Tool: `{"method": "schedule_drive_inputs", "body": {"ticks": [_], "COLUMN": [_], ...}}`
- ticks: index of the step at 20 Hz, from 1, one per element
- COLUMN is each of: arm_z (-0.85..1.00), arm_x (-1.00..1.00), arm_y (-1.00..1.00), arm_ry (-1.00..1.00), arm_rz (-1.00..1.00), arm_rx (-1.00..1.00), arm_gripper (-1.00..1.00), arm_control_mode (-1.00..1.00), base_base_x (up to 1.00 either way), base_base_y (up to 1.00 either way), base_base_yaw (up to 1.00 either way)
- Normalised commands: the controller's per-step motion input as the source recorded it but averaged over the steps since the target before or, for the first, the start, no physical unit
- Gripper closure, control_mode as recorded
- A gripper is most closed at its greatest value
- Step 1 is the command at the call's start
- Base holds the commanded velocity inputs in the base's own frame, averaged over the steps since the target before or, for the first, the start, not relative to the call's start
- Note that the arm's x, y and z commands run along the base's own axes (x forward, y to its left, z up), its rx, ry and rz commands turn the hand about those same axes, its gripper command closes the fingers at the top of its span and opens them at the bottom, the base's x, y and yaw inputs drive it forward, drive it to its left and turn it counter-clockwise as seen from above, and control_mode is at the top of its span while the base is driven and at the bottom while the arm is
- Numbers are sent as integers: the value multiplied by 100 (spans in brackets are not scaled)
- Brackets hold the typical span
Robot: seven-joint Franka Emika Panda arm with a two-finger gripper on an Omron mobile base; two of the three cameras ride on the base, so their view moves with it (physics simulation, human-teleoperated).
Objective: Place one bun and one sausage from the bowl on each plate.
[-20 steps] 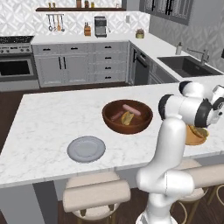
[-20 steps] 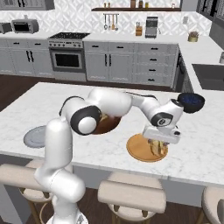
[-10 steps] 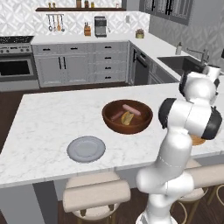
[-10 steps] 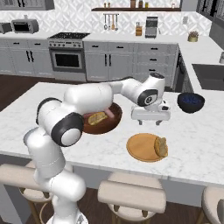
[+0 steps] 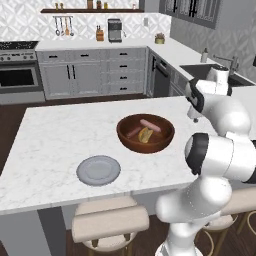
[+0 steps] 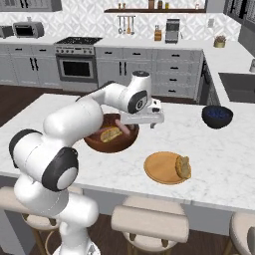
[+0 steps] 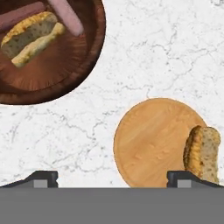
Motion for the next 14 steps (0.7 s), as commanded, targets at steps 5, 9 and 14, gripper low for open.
{"method": "schedule_drive_inputs", "body": {"ticks": [5, 9, 14], "arm_z": [7, 1, -20], "arm_x": [45, 72, 70], "arm_y": [100, 100, 99], "arm_ry": [0, 0, 23], "arm_rz": [-8, -23, -16], "arm_rx": [12, 12, 17], "arm_gripper": [-100, -100, -100], "arm_control_mode": [-100, -100, -100], "base_base_x": [0, 0, 0], "base_base_y": [0, 0, 0], "base_base_yaw": [0, 0, 0]}}
